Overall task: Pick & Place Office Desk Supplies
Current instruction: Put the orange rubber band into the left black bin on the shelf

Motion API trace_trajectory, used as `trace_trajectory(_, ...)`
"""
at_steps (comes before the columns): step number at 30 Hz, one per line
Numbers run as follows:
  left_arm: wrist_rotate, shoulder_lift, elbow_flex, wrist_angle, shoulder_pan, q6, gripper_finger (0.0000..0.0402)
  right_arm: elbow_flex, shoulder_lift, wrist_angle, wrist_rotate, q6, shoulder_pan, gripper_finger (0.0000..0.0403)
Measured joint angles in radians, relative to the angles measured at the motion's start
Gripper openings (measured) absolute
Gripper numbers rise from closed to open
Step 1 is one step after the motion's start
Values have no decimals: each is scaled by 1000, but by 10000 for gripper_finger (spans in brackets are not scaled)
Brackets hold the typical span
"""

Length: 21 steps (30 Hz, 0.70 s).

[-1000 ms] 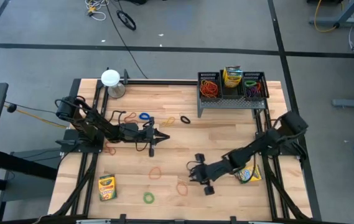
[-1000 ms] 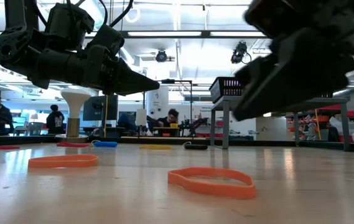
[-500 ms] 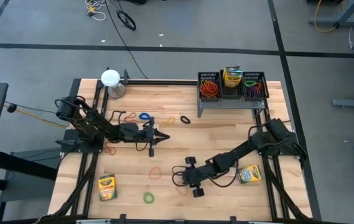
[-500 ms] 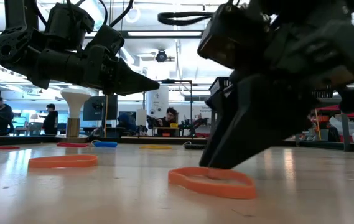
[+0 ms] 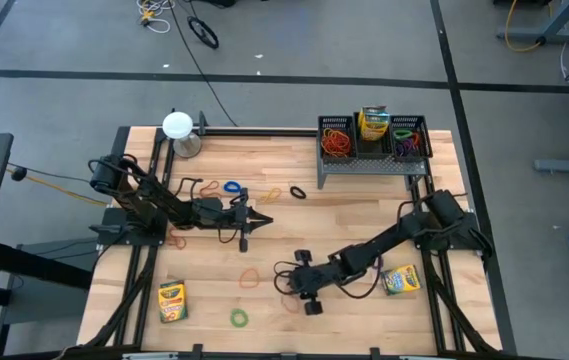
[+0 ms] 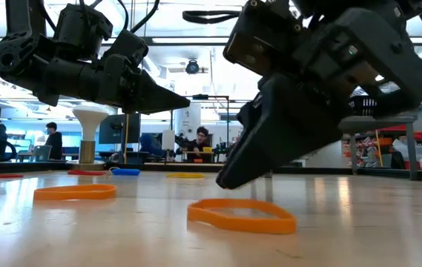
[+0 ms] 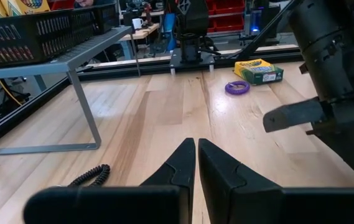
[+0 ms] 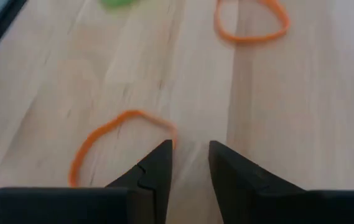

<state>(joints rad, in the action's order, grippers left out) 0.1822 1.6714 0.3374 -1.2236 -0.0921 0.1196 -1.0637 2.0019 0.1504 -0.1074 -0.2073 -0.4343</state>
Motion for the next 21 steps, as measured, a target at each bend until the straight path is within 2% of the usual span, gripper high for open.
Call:
trace_trajectory(7, 0, 0, 0, 0, 0, 0, 26, 0, -1, -1, -11, -13, 0, 122)
trace_trajectory(15, 0, 0, 0, 1, 0, 0, 26, 0, -1, -1, 35, -20, -8, 178)
trace_trajectory(21, 0, 0, 0, 1, 0, 0, 26, 0, 14, 5, 57, -40, -4, 166)
